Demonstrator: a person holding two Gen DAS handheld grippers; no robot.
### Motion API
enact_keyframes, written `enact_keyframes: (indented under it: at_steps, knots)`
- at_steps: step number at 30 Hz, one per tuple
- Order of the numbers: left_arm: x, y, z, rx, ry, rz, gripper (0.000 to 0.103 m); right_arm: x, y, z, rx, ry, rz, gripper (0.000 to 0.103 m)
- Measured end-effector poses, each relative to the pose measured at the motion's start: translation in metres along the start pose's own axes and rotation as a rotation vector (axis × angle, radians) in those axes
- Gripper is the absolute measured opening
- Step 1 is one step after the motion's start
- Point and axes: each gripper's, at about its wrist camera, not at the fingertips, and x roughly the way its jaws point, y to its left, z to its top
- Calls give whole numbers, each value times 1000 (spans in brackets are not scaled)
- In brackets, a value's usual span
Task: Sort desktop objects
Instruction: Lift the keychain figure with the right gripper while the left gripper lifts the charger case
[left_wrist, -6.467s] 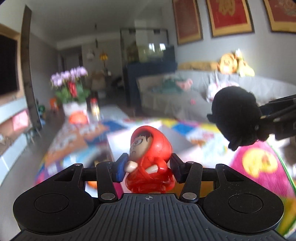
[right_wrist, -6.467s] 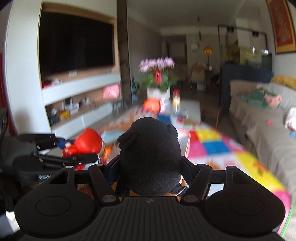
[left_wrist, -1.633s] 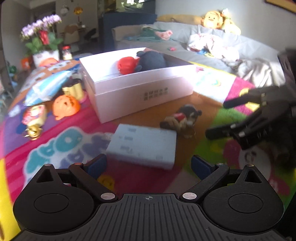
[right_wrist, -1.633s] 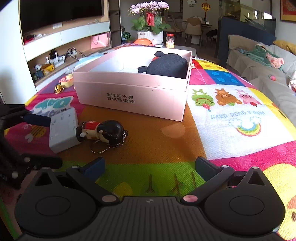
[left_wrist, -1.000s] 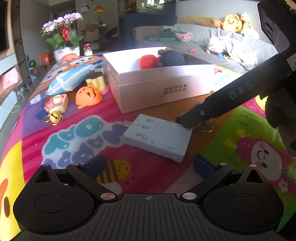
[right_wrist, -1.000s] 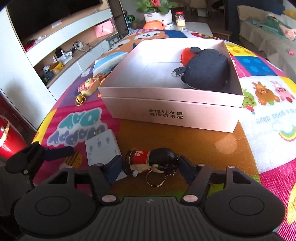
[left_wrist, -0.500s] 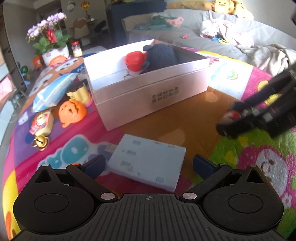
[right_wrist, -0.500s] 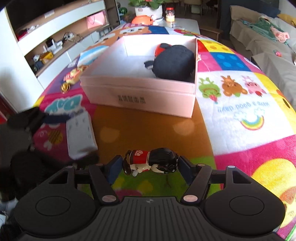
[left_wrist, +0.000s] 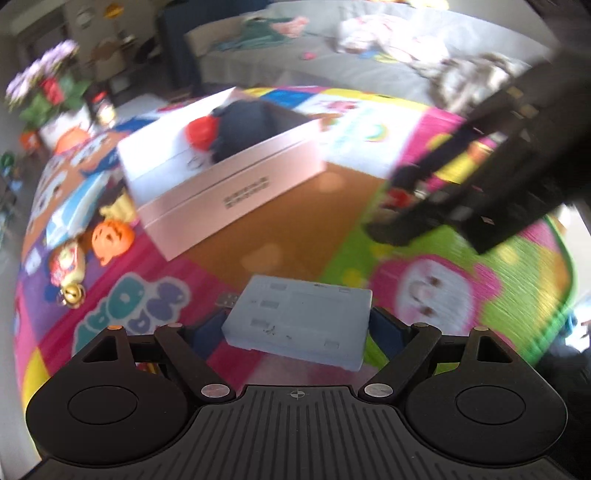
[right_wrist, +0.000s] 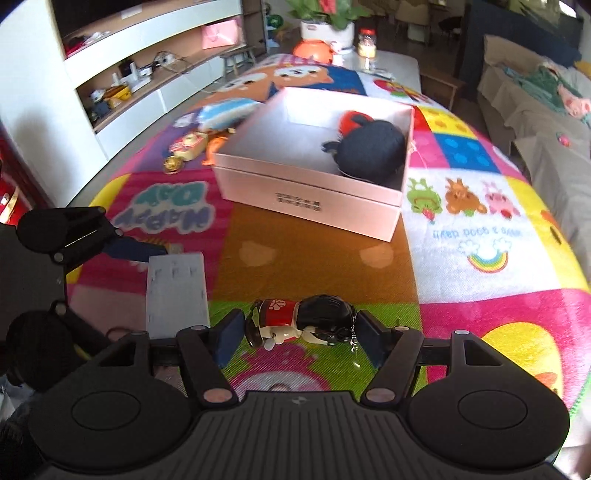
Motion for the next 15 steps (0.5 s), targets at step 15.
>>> enact_keyframes:
  at_steps: [15]
  knots:
    - [-51, -27, -24, 132, -106, 97, 70, -41, 30, -20, -109, -79, -49, 67]
